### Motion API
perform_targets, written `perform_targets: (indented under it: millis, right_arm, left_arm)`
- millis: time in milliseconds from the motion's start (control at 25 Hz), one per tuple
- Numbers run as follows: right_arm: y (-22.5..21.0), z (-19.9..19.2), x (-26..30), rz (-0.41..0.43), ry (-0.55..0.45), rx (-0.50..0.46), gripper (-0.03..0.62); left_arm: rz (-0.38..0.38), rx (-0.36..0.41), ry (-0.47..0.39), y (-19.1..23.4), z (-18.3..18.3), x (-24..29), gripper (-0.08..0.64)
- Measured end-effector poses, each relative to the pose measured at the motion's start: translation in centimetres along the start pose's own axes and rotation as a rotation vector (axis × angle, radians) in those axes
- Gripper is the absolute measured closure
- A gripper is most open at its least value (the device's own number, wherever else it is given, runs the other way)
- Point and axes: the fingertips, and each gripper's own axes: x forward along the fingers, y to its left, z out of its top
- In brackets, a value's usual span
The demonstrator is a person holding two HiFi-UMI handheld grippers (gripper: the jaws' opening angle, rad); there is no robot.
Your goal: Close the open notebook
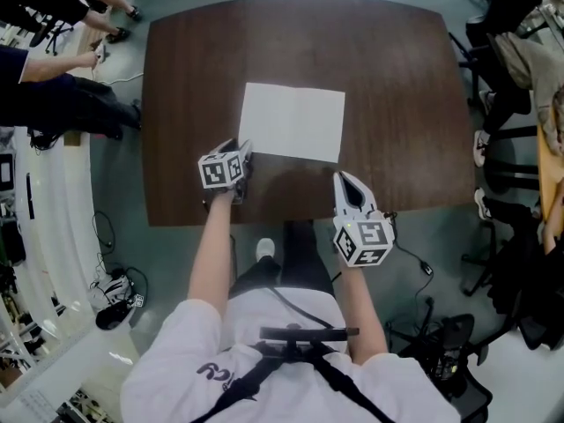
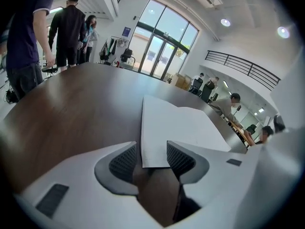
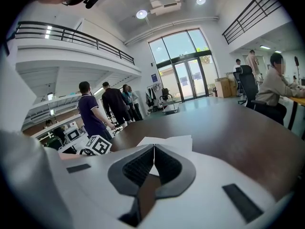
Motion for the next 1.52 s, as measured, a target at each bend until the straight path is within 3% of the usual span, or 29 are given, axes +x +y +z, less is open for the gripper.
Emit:
perform_targets:
  millis: [320, 520, 680, 920, 1200, 1520]
  right_arm:
    - [-0.7, -0.4, -0.1, -0.012, 0.008, 0.003, 0.589]
    - [-0.9, -0.1, -0.3, -0.009, 0.004, 0.003, 0.589]
    - [-0.5, 0.6, -0.3, -0.008, -0.01, 0.001, 0.589]
    - [-0.1, 1.0, -0.6, -0.01, -0.024, 0.003, 0.589]
    - [-0.6, 1.3, -1.9, -0.034, -0.051, 0.018, 0.589]
    - [-2.5, 1.7, -3.5, -0.079, -0.091, 0.054, 0.589]
  left_arm:
    - [0.053, -0.006, 0.025, 0.6, -0.3, 0.4, 0.481]
    - [0.026, -0.069, 0.006, 0.1, 0.4, -0.3, 0.526]
    - [-0.006, -0.071, -0.018, -1.1, 1.7, -2.0, 0.534]
    - [-0.058, -0.009, -0.049, -4.5, 4.2, -4.6, 0.537]
    - [-0.191, 0.114, -0.076, -12.9, 6.6, -6.3, 0.537]
    - [-0.338, 0.218, 0.008, -21.7, 4.3, -3.5, 0.538]
